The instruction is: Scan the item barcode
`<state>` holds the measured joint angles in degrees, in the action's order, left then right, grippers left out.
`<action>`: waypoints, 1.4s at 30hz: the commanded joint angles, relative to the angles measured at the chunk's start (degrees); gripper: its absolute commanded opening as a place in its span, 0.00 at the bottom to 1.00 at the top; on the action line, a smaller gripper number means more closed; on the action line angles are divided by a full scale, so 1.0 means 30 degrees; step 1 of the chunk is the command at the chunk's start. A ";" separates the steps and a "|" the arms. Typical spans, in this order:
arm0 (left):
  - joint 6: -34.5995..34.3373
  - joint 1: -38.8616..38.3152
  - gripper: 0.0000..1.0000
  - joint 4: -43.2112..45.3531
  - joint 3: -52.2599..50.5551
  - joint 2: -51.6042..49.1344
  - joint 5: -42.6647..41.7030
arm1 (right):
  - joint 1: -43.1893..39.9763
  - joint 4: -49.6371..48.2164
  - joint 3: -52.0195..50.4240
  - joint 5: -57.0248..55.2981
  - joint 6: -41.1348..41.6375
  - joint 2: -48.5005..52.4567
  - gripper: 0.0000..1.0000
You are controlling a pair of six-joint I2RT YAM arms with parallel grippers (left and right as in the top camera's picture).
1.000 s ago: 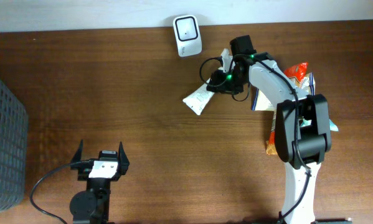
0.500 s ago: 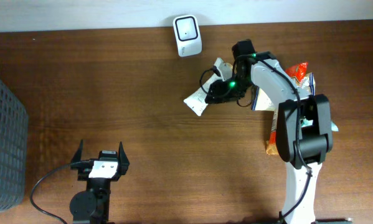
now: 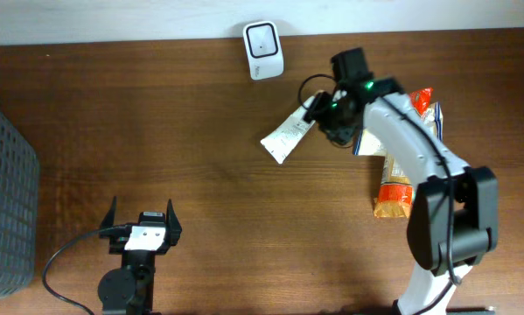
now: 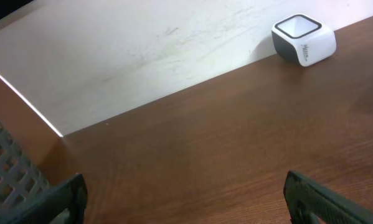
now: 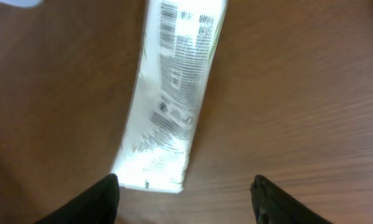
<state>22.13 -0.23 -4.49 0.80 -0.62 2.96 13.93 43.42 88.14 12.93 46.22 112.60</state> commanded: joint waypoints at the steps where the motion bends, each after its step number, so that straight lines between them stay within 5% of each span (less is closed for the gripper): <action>1: 0.0233 0.0095 0.99 -0.0015 -0.0087 0.0087 -0.0073 | 0.0889 -0.3235 -0.2280 -0.0197 0.2295 0.0262 0.69; 12: 0.0233 0.0095 0.99 -0.0015 -0.0095 0.0087 -0.0073 | 0.1144 -1.0295 -0.4823 0.0066 0.3344 0.3264 0.68; 17: 0.0233 0.0095 0.99 -0.0015 -0.0095 0.0087 -0.0073 | 0.1100 -0.9850 -0.4823 0.1071 0.2732 0.4058 0.08; 22: 0.0233 0.0095 0.99 -0.0015 -0.0087 0.0087 -0.0073 | -0.0095 -0.9850 -0.4437 0.5056 -0.1923 0.3315 0.04; 24: 0.0233 0.0095 0.99 -0.0015 -0.0087 0.0087 -0.0073 | -0.0816 -0.9719 -0.3650 0.9916 -0.5778 0.2579 0.04; 27: 0.0233 0.0095 0.99 -0.0015 -0.0087 0.0087 -0.0066 | -0.1027 -0.6703 -0.2339 1.4367 -1.0367 0.1428 0.04; 32: 0.0233 0.0095 0.99 -0.0022 -0.0095 0.0087 -0.0073 | -0.1027 0.1931 0.2149 1.4790 -1.6072 0.0546 0.04; 38: 0.0233 0.0095 0.99 -0.0015 -0.0095 0.0087 -0.0073 | -0.0984 0.9012 0.9559 1.4039 -1.8986 0.0546 0.04; 42: 0.0233 0.0095 0.99 -0.0015 -0.0095 0.0087 -0.0073 | -0.0364 0.8706 1.0914 1.0265 -1.8185 0.0554 0.04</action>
<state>22.13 -0.23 -4.49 0.80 -0.62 2.96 11.29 71.55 118.76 50.19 -8.43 116.40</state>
